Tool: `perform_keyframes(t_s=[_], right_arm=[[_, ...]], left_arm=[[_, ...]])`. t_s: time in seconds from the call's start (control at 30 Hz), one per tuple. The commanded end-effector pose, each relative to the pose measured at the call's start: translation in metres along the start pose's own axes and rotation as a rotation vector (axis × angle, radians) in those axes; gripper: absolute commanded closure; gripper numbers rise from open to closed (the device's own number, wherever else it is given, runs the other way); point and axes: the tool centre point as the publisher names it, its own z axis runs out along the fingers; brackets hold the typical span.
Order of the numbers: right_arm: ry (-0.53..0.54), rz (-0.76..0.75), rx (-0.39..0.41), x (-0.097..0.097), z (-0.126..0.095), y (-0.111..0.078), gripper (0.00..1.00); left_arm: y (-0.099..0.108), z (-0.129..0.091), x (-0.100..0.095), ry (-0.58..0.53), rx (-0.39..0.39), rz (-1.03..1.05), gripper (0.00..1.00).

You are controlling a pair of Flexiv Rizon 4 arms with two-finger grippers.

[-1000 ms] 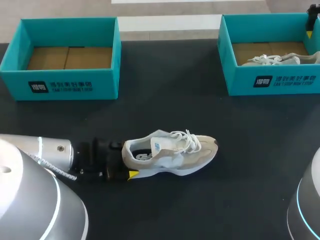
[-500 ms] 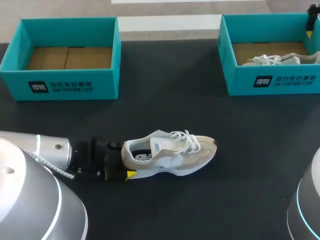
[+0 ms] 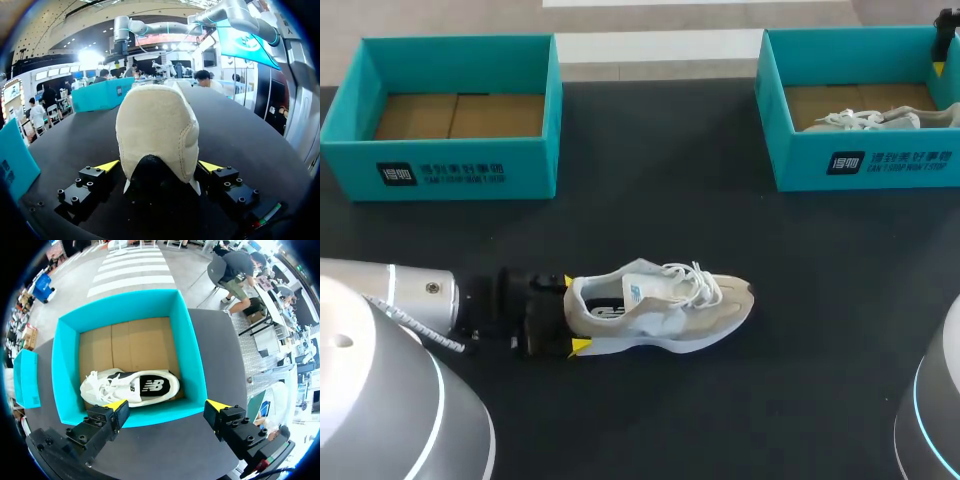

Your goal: Take the shoe out of the shoebox, open the shoe tongue, remove and reinsert the insole, then place the shoe into the shoebox

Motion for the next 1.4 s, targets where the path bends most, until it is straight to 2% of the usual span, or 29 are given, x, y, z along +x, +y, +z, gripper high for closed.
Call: perform_keyframes(t_s=[0.03,1.1,1.13,1.17,1.27,1.3,1.4], right_arm=[[0.002,0.001,-0.003,0.000,0.000,-0.001,0.00],[0.002,0.001,-0.003,0.000,0.000,-0.001,0.00],[0.002,0.001,-0.003,0.000,0.000,-0.001,0.00],[0.002,0.001,-0.003,0.000,0.000,-0.001,0.00],[0.002,0.001,-0.003,0.000,0.000,-0.001,0.00],[0.002,0.001,-0.003,0.000,0.000,-0.001,0.00],[0.002,0.001,-0.003,0.000,0.000,-0.001,0.00]], left_arm=[[0.000,-0.002,0.002,-0.009,0.006,0.000,0.00],[-0.002,0.022,-0.001,0.025,0.024,0.006,0.00],[-0.001,0.022,0.000,0.027,0.024,0.005,0.16],[-0.001,0.022,0.000,0.028,0.024,0.005,0.47],[0.000,0.021,0.000,0.036,0.024,0.002,0.90],[0.000,0.020,0.000,0.046,0.030,0.002,1.00],[-0.002,0.017,0.001,0.055,0.032,0.002,1.00]])
